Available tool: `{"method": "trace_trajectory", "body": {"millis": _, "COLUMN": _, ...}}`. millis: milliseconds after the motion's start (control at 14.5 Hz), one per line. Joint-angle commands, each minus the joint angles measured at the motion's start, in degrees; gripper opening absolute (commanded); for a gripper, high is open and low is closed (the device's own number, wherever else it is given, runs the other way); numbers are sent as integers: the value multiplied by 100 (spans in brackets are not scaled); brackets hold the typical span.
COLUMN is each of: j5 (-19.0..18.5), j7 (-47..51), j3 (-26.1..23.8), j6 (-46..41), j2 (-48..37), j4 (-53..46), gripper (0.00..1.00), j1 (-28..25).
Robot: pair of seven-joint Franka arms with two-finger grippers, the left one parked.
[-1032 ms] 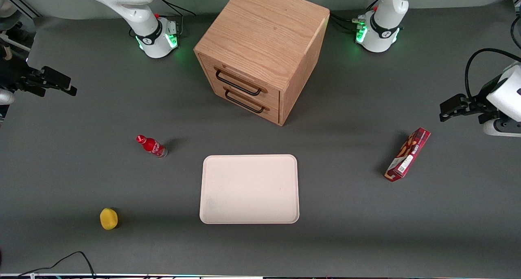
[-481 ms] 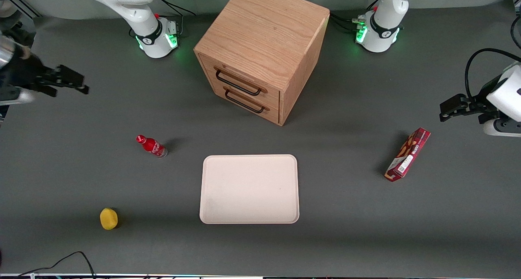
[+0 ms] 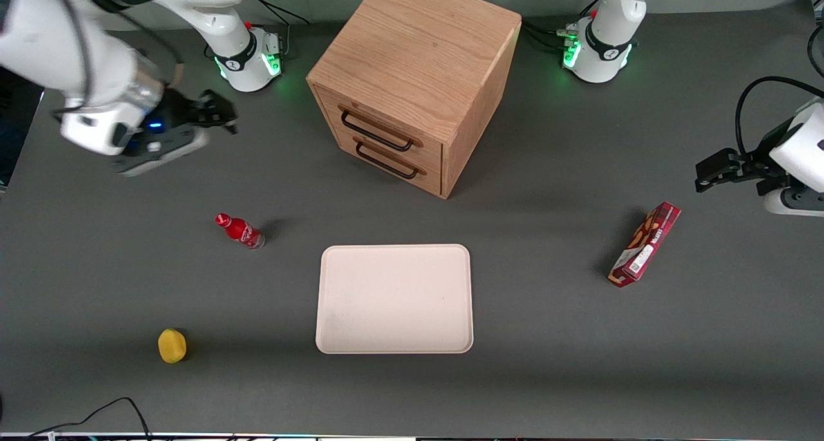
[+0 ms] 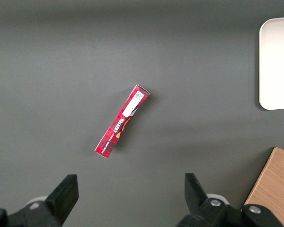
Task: Open upper drawer
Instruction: 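Move the right gripper toward the upper drawer's black handle of the wooden cabinet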
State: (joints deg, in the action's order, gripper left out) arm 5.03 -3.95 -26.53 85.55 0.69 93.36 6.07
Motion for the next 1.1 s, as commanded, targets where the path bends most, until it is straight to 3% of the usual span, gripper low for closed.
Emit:
{"method": "trace_trajectory", "body": {"millis": 0, "j5": 7, "j7": -220, "j3": -492, "j6": 172, "j2": 421, "j4": -63, "gripper": 100, "j1": 8}}
{"method": "trace_trajectory", "body": {"millis": 275, "j5": -45, "j7": -693, "j3": -1055, "j6": 628, "j2": 1063, "j4": -81, "gripper": 100, "j1": -148}}
{"method": "trace_trajectory", "body": {"millis": 757, "j5": -239, "j7": -950, "j3": -1047, "j6": 1227, "j2": 1574, "j4": -81, "gripper": 100, "j1": -1080}}
{"method": "trace_trajectory", "body": {"millis": 1032, "j5": -406, "j7": -941, "j3": -1056, "j6": 1446, "j2": 1785, "j4": -54, "gripper": 100, "j1": -1318}}
